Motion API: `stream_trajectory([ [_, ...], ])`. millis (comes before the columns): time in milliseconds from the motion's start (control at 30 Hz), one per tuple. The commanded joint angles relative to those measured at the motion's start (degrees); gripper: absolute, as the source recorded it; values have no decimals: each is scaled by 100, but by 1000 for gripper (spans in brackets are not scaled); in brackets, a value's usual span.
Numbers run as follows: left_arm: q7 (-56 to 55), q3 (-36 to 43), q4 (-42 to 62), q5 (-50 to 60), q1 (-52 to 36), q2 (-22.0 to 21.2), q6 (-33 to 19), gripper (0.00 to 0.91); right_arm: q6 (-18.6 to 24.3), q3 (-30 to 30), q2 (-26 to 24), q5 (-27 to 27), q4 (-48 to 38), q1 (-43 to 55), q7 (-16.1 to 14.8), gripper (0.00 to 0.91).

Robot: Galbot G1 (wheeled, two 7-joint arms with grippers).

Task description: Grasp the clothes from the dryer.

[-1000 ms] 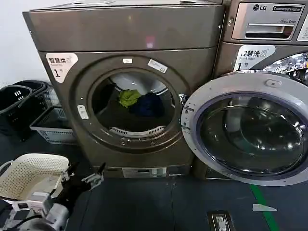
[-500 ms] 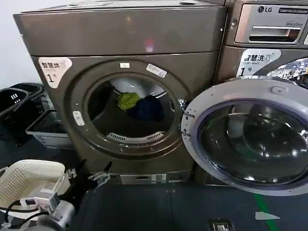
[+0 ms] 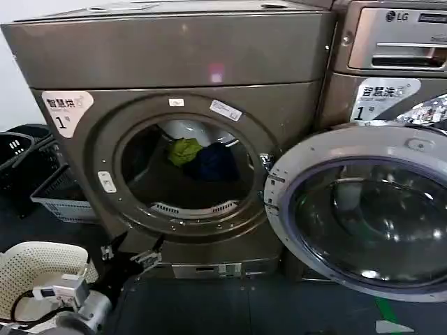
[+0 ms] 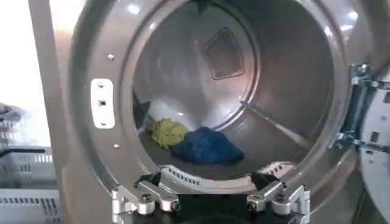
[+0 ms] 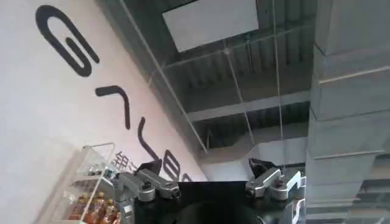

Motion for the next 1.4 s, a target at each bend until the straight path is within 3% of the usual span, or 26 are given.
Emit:
stream_trajectory([
  [33, 4, 7, 17, 0, -6, 4, 280, 907, -4, 2, -7, 8, 10, -3, -4, 907],
  [1400, 38, -11, 132, 0, -114, -8, 280, 907, -24, -36, 0, -15, 64, 70, -83, 907],
])
